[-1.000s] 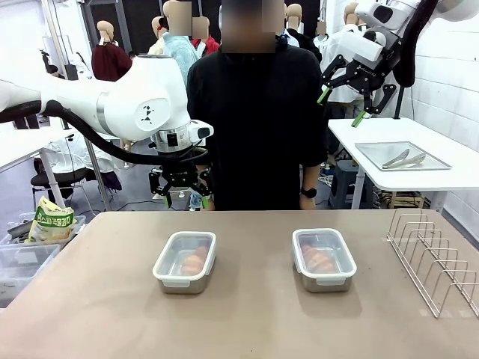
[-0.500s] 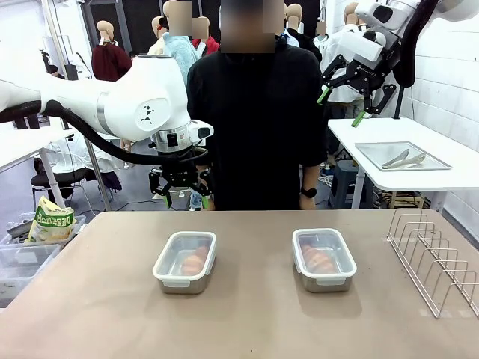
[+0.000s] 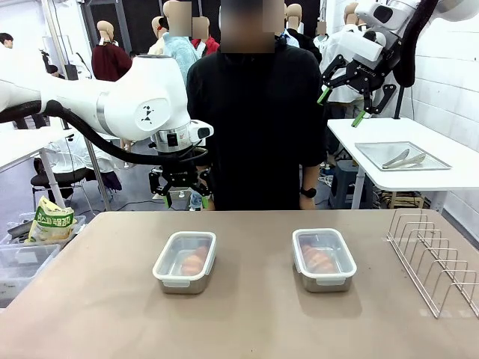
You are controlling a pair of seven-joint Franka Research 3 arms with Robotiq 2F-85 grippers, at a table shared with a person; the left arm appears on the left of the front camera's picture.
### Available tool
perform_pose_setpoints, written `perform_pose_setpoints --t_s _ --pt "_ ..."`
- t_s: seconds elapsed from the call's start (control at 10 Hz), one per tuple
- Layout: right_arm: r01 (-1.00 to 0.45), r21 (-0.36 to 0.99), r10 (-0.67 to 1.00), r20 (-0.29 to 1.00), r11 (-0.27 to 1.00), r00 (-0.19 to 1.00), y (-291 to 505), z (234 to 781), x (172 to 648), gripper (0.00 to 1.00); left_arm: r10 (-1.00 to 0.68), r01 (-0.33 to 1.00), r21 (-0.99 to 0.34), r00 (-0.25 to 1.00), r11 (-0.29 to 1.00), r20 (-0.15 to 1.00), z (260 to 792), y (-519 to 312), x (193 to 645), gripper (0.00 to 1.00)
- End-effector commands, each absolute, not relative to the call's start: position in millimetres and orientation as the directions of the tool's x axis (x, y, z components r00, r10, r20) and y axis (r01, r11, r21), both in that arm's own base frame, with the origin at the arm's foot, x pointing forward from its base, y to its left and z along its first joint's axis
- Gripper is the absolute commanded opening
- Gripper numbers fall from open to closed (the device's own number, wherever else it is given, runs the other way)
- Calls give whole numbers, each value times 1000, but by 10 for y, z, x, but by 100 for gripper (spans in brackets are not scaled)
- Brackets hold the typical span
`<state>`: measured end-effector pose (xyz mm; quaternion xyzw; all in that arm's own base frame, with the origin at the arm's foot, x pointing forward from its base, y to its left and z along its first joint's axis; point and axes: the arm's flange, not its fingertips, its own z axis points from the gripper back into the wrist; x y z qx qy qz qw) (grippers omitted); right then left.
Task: Place the bread in airtight containers.
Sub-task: Release when the human grabs the Airtight Container lid.
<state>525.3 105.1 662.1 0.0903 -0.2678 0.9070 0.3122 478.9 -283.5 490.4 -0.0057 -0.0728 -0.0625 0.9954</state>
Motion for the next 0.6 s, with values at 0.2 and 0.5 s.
perform_pose_setpoints --t_s 0.2,0.5 --pt "-615 -427 519 331 -663 -788 1055 6619 5248 100 -124 126 -3 981 992 150 4916 -2832 4788 100" --pt "-615 -427 519 331 -663 -788 1055 6619 5248 100 -124 126 -3 981 992 150 4916 -2832 4788 100"
